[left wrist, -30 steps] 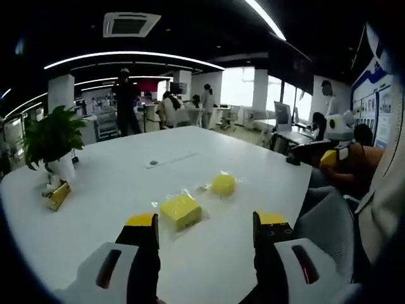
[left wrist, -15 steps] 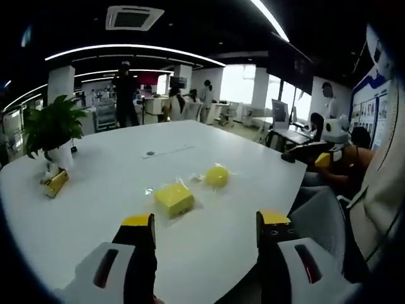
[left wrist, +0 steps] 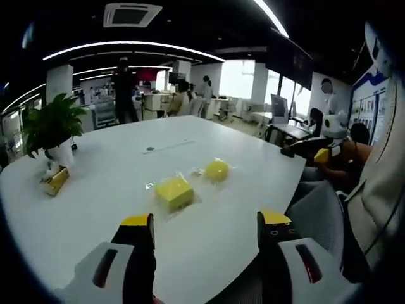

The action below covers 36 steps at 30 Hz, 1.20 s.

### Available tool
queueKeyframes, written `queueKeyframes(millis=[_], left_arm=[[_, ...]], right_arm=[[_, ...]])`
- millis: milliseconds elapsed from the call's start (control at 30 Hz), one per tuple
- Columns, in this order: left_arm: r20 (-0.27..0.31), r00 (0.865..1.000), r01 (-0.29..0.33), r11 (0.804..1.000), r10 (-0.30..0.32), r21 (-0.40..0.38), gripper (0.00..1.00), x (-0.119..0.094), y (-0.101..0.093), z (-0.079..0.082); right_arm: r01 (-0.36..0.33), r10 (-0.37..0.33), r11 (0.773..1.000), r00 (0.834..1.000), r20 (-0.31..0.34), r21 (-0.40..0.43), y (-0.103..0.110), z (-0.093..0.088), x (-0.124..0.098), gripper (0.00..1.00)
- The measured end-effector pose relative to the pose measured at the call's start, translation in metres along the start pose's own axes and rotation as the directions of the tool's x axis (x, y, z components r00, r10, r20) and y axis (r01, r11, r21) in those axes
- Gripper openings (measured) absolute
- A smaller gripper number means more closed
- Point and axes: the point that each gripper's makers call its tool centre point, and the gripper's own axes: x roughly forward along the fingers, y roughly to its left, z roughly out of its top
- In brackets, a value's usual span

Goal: Compare the silicone blocks by pressing each to a similar depth, holding the contact briefly, and releasing to observe deformation and rebound differences across the visible hardness samples.

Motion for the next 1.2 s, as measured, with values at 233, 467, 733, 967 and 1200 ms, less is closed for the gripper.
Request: queueKeyframes(millis=[233,467,733,967,1200], left_arm=[[-0.025,1.0,0.016,1.0,-0.015,0.013,0.66,0.002,-0.003,-0.005],[-0.034,0.999,0.027,1.0,-0.027,0.007,0.68,0.004,-0.006,-0.006],[-0.018,0.995,0.094,0.99,-0.097,-0.109,0.66,0.01,-0.02,0.008],[-0.001,0.988,0.149,0.951,-0.155,-0.273,0.62,0.032,-0.024,0.04],[0.04,0.98,0.192,0.878,-0.194,-0.438,0.58,0.069,-0.022,0.084]], right_arm=[[0.0,0.0,1.0,1.0,-0.006,0.002,0.001,-0.002,0.0,0.81],[-0.002,0.002,1.0,1.0,-0.007,0.002,0.0,-0.001,0.001,0.81],[-0.005,0.005,1.0,1.0,-0.011,0.005,-0.001,-0.003,0.0,0.8],[0.003,-0.003,1.0,1.0,0.011,-0.006,-0.008,0.005,-0.005,0.8],[0.018,-0.018,1.0,0.999,0.039,-0.006,-0.017,0.013,-0.008,0.8]])
